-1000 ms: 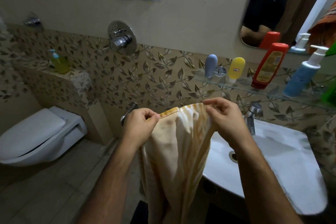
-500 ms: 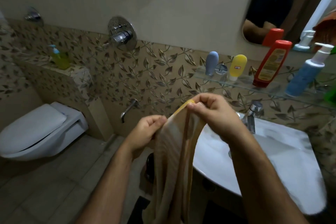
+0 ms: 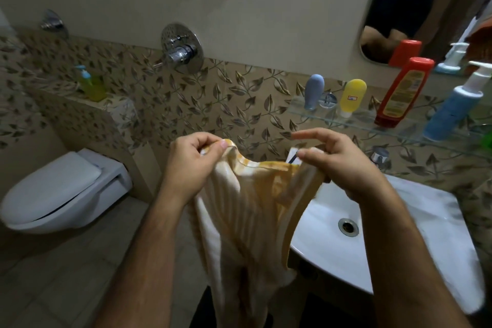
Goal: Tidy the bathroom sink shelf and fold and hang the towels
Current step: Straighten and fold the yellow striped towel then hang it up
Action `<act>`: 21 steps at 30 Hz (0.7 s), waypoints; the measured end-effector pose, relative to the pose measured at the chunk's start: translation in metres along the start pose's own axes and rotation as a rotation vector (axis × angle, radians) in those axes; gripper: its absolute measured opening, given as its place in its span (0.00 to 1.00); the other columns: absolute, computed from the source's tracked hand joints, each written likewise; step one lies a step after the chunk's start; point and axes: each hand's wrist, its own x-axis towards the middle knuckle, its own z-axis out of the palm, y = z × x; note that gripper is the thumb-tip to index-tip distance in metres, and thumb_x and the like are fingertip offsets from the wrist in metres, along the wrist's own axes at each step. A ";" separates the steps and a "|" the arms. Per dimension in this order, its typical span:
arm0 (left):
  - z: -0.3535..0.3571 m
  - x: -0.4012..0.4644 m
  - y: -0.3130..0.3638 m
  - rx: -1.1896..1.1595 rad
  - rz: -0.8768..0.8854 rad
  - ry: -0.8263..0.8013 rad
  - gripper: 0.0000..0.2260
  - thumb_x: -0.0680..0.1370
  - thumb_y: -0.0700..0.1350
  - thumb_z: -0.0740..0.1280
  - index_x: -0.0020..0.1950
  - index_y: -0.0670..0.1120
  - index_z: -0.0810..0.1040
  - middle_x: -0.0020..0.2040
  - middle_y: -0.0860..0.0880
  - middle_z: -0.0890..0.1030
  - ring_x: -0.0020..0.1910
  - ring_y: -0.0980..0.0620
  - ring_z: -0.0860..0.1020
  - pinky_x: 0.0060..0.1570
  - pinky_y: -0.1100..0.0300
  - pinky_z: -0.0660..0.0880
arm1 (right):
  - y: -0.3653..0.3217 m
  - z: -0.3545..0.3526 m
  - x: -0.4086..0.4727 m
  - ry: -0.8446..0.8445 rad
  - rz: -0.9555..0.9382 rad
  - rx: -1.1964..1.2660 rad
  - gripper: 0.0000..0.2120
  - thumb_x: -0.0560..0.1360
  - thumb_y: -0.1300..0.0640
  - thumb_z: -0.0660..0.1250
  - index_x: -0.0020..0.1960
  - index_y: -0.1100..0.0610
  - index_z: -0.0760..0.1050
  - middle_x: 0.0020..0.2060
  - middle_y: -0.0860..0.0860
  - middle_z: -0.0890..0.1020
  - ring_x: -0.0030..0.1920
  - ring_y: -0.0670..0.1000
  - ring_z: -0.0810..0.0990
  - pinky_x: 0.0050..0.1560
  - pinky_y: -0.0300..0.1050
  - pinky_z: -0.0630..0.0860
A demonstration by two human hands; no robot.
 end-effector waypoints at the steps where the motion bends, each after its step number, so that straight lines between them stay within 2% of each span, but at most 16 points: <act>1: -0.001 0.000 0.003 0.024 0.005 -0.012 0.03 0.75 0.42 0.72 0.42 0.47 0.85 0.38 0.53 0.85 0.39 0.59 0.81 0.42 0.65 0.76 | -0.001 -0.001 0.000 -0.005 -0.005 0.043 0.13 0.78 0.59 0.68 0.61 0.50 0.78 0.49 0.48 0.81 0.37 0.38 0.80 0.30 0.29 0.72; 3: 0.002 -0.003 0.007 0.079 -0.008 -0.015 0.03 0.75 0.43 0.72 0.42 0.47 0.85 0.38 0.54 0.84 0.38 0.60 0.80 0.41 0.68 0.74 | -0.001 0.004 0.000 0.050 -0.036 0.108 0.09 0.79 0.60 0.65 0.56 0.52 0.81 0.46 0.47 0.83 0.38 0.41 0.80 0.35 0.34 0.75; 4: 0.001 -0.003 0.006 0.094 -0.031 0.049 0.04 0.75 0.43 0.72 0.41 0.48 0.84 0.37 0.55 0.84 0.37 0.61 0.80 0.39 0.69 0.74 | 0.001 0.006 0.002 0.179 -0.052 0.123 0.09 0.79 0.61 0.64 0.52 0.52 0.82 0.44 0.47 0.83 0.39 0.42 0.80 0.39 0.38 0.76; 6: -0.008 -0.001 0.001 0.103 -0.113 0.252 0.06 0.75 0.45 0.71 0.38 0.50 0.81 0.36 0.56 0.82 0.37 0.61 0.78 0.37 0.68 0.73 | 0.007 -0.002 0.005 0.575 -0.073 0.156 0.12 0.79 0.63 0.63 0.46 0.50 0.82 0.41 0.47 0.82 0.40 0.45 0.79 0.44 0.45 0.76; 7: -0.015 0.001 -0.003 0.107 -0.156 0.327 0.07 0.75 0.46 0.70 0.37 0.51 0.80 0.36 0.56 0.81 0.36 0.59 0.78 0.36 0.64 0.72 | 0.010 -0.009 0.006 0.701 -0.070 0.179 0.12 0.78 0.64 0.63 0.45 0.49 0.82 0.40 0.48 0.82 0.40 0.47 0.78 0.44 0.48 0.76; 8: -0.022 0.002 -0.007 0.113 -0.190 0.361 0.08 0.75 0.46 0.70 0.36 0.50 0.79 0.35 0.55 0.81 0.35 0.58 0.76 0.36 0.63 0.70 | 0.011 -0.016 0.005 0.726 -0.058 0.209 0.12 0.77 0.64 0.63 0.45 0.50 0.82 0.40 0.50 0.82 0.40 0.49 0.78 0.45 0.50 0.75; 10: -0.024 0.002 -0.012 0.112 -0.217 0.330 0.09 0.75 0.45 0.70 0.35 0.50 0.79 0.32 0.55 0.79 0.32 0.59 0.74 0.34 0.63 0.69 | 0.006 -0.017 0.002 0.528 -0.026 0.214 0.11 0.78 0.66 0.63 0.46 0.54 0.82 0.40 0.52 0.82 0.40 0.49 0.77 0.46 0.50 0.74; 13: -0.007 -0.002 -0.004 0.039 -0.167 0.174 0.07 0.76 0.41 0.70 0.39 0.47 0.81 0.33 0.54 0.79 0.30 0.62 0.74 0.32 0.72 0.69 | -0.005 0.005 -0.001 0.138 -0.058 0.164 0.10 0.77 0.65 0.66 0.49 0.52 0.82 0.45 0.52 0.84 0.43 0.47 0.80 0.50 0.48 0.78; 14: -0.001 -0.004 -0.002 0.013 -0.144 0.085 0.05 0.77 0.40 0.69 0.41 0.45 0.82 0.35 0.53 0.80 0.32 0.64 0.76 0.34 0.73 0.70 | -0.007 0.014 -0.001 0.047 -0.067 0.170 0.11 0.78 0.64 0.66 0.53 0.51 0.81 0.47 0.50 0.84 0.45 0.46 0.82 0.52 0.47 0.79; 16: 0.005 -0.005 -0.002 -0.009 -0.102 -0.108 0.03 0.76 0.43 0.70 0.44 0.45 0.83 0.38 0.52 0.83 0.38 0.62 0.80 0.42 0.66 0.75 | -0.005 0.031 0.003 -0.119 -0.063 0.206 0.15 0.77 0.63 0.67 0.60 0.50 0.78 0.52 0.49 0.83 0.51 0.46 0.83 0.55 0.46 0.80; 18: 0.006 -0.006 -0.004 0.016 -0.048 -0.257 0.06 0.75 0.49 0.71 0.45 0.48 0.84 0.42 0.52 0.85 0.44 0.55 0.82 0.48 0.58 0.77 | 0.002 0.047 0.009 -0.270 -0.060 0.189 0.20 0.76 0.62 0.69 0.67 0.52 0.75 0.58 0.50 0.82 0.59 0.51 0.81 0.61 0.48 0.78; 19: 0.006 -0.008 -0.002 -0.001 -0.009 -0.306 0.05 0.76 0.48 0.71 0.46 0.48 0.84 0.42 0.52 0.85 0.45 0.55 0.82 0.49 0.59 0.77 | 0.006 0.054 0.010 -0.327 -0.069 0.162 0.20 0.76 0.60 0.70 0.67 0.53 0.74 0.58 0.52 0.82 0.60 0.52 0.81 0.63 0.49 0.77; 21: 0.006 -0.011 0.001 -0.056 0.048 -0.359 0.04 0.77 0.44 0.71 0.46 0.46 0.85 0.43 0.50 0.85 0.45 0.55 0.82 0.48 0.62 0.77 | 0.011 0.063 0.012 -0.333 -0.098 0.113 0.12 0.76 0.58 0.70 0.59 0.57 0.79 0.51 0.56 0.84 0.52 0.51 0.81 0.56 0.49 0.76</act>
